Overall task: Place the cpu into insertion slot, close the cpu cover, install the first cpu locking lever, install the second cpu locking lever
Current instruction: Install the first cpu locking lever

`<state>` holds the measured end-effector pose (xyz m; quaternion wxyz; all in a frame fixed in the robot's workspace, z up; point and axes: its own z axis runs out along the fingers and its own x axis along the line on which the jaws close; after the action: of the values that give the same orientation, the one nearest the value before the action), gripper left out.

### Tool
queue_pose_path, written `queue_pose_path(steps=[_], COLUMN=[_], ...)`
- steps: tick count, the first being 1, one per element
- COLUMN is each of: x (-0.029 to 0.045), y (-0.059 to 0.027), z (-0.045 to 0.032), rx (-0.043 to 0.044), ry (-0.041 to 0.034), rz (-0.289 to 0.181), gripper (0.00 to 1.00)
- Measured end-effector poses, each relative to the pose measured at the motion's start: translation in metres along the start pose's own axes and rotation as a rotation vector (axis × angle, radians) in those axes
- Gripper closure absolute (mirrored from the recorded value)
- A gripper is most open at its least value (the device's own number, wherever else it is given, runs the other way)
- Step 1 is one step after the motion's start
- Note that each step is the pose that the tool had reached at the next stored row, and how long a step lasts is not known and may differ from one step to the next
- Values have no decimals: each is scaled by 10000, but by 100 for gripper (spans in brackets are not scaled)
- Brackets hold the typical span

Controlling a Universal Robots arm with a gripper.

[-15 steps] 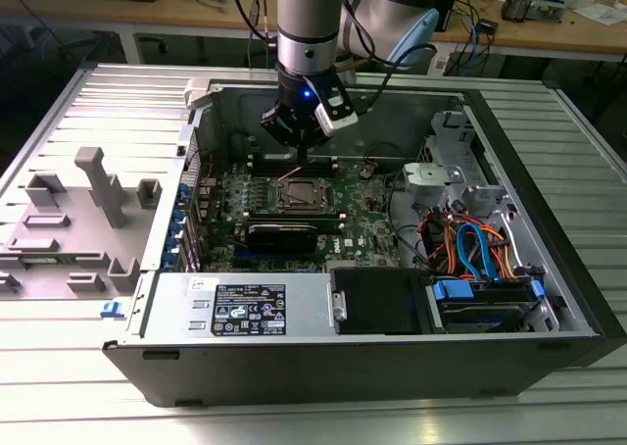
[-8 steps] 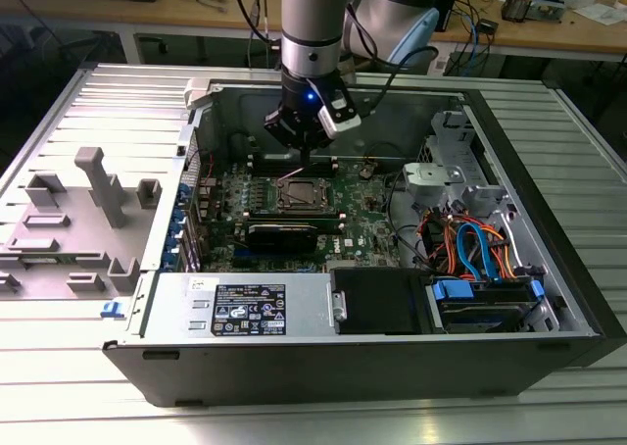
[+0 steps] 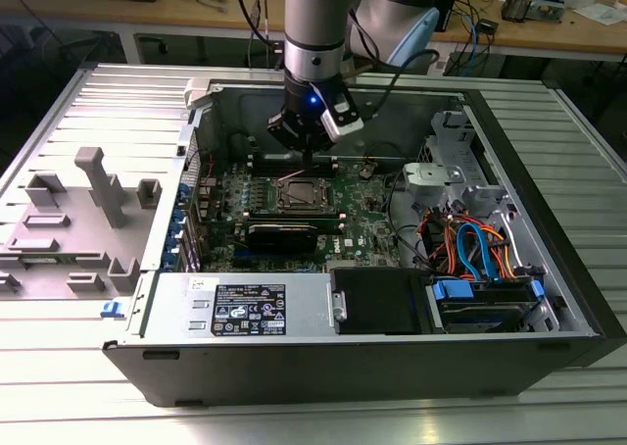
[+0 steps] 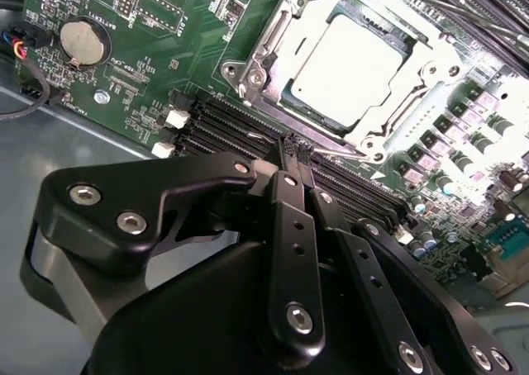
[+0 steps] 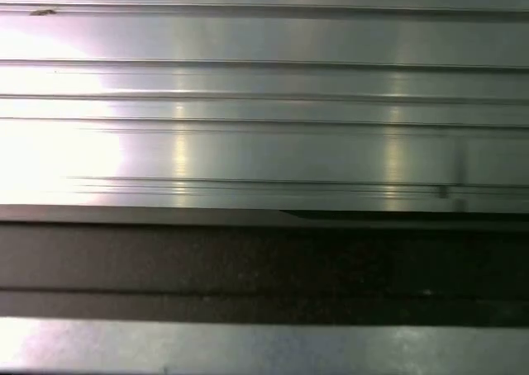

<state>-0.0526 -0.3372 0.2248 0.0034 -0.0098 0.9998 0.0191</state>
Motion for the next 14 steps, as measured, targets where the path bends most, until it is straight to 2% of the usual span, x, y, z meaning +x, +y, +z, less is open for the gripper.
queue_pose_path(steps=[14], x=[-51], y=[-4], z=[72], rx=[0], ry=[0], rz=[0], gripper=[89])
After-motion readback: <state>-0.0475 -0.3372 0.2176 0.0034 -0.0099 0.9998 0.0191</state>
